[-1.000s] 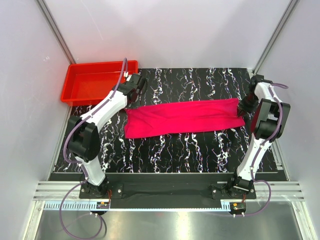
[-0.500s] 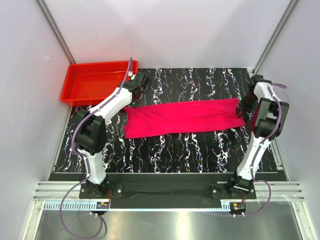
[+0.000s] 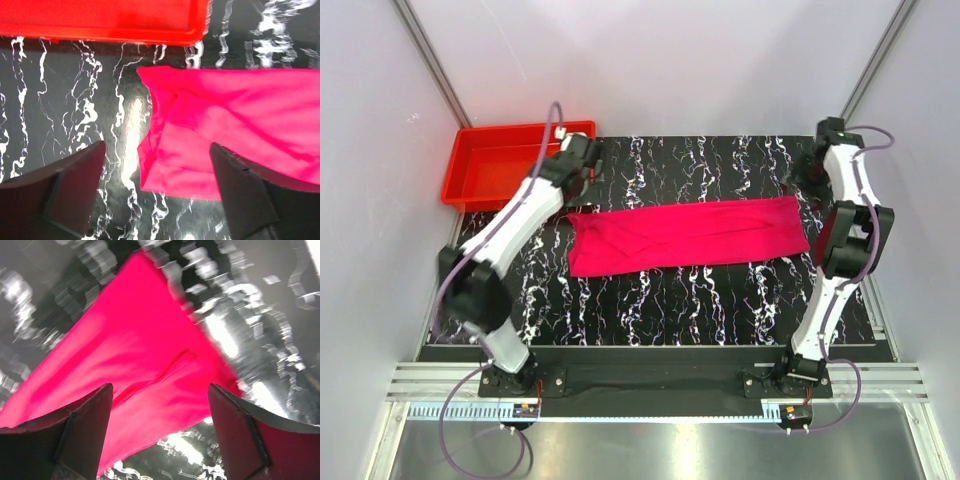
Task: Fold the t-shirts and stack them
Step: Fold the tshirt
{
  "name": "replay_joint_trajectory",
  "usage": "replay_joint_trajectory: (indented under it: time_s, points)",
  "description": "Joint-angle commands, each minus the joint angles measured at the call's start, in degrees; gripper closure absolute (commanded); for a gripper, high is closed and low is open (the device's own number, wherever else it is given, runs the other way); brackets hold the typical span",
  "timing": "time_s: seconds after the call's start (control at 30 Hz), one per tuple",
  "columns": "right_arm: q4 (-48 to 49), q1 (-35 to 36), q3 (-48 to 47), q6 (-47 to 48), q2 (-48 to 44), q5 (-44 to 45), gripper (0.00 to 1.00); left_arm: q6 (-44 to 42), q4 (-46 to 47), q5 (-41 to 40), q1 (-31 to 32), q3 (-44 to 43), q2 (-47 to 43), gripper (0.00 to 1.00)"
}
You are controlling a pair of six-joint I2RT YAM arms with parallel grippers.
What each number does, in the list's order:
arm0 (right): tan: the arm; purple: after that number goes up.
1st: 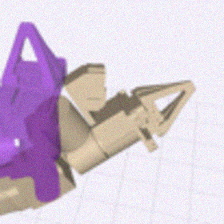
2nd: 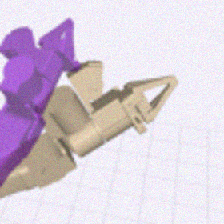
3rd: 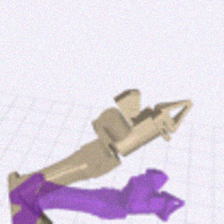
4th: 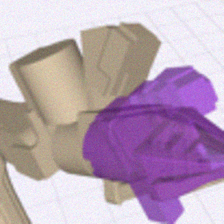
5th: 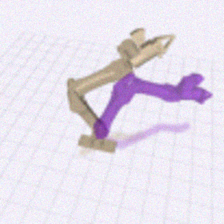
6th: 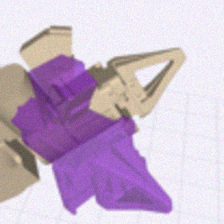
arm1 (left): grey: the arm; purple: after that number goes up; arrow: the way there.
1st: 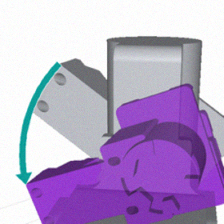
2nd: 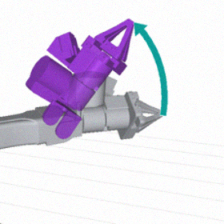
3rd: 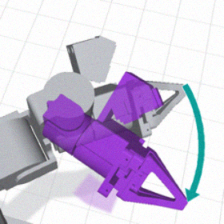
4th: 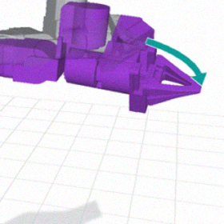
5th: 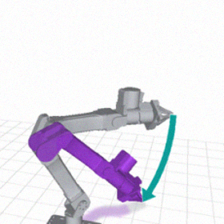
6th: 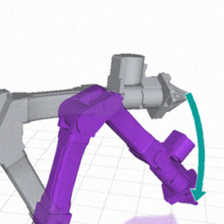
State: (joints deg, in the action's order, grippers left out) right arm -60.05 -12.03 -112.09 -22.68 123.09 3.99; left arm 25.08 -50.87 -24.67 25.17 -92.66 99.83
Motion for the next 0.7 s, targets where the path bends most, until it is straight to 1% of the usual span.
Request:
replay_joint_trajectory:
  time_s: [0.0, 0.03, 0.07, 0.1, 0.13, 0.17, 0.2, 0.23, 0.27, 0.33, 0.37, 0.4, 0.43, 0.57, 0.67]
  points:
    - [1.0, 7.9, 2.5, 2.8, -8.5, -3.9, 0.16, -0.1, 1.6, 7.2, -0.3, 6.7, -13.0, 0.14]
    - [4.6, 9.6, 4.1, 2.4, -9.3, -6.9, 0.16, 0.1, 4.6, 9.3, -0.3, 13.1, -15.1, 0.17]
    - [6.4, 11.7, 7.0, 1.6, -10.1, -10.3, 0.17, 0.3, 6.6, 14.2, -0.4, 16.5, -19.4, 0.2]
    - [9.2, 16.9, 7.8, 1.2, -10.8, -11.4, 0.19, 0.5, 8.3, 16.8, -0.9, 19.5, -20.9, 0.26]
    - [10.3, 19.7, 8.5, 1.0, -10.8, -12.2, 0.2, 0.9, 9.8, 19.4, -1.3, 24.8, -22.6, 0.28]
    - [11.1, 22.2, 8.7, 0.5, -10.6, -12.7, 0.21, 1.9, 12.2, 23.6, -1.7, 26.7, -23.6, 0.31]
    - [12.0, 24.4, 8.7, -1.0, -10.0, -13.6, 0.22, 2.5, 13.3, 24.3, -2.6, 28.9, -25.2, 0.35]
    - [13.9, 28.8, 8.6, -2.0, -9.5, -14.4, 0.24, 3.3, 14.3, 26.6, -3.5, 30.8, -25.6, 0.35]
    - [15.0, 30.5, 8.5, -4.2, -9.2, -16.2, 0.29, 4.6, 15.7, 29.7, -4.6, 33.7, -25.8, 0.35]
    - [17.2, 35.5, 7.5, -6.1, -7.2, -16.8, 0.33, 4.9, 17.4, 32.3, -8.5, 36.0, -25.5, 0.34]
    - [17.5, 37.2, 6.0, -7.1, -6.4, -17.3, 0.35, 4.7, 17.6, 33.1, -9.5, 37.7, -25.1, 0.33]
    - [17.5, 38.6, 5.0, -7.2, -4.4, -17.7, 0.37, 4.4, 17.8, 34.0, -11.9, 38.4, -24.1, 0.32]
    - [17.3, 41.5, 2.5, -7.3, -3.2, -18.0, 0.37, 3.8, 18.1, 36.7, -12.9, 38.9, -23.4, 0.32]
    - [15.1, 45.9, -2.0, -9.0, 3.0, -18.8, 0.39, 3.4, 20.9, 38.6, -17.0, 42.7, -21.9, 0.32]
    - [17.5, 47.3, 1.0, -12.2, 3.0, -17.9, 0.4, 3.7, 23.5, 41.1, -18.8, 44.1, -21.3, 0.33]
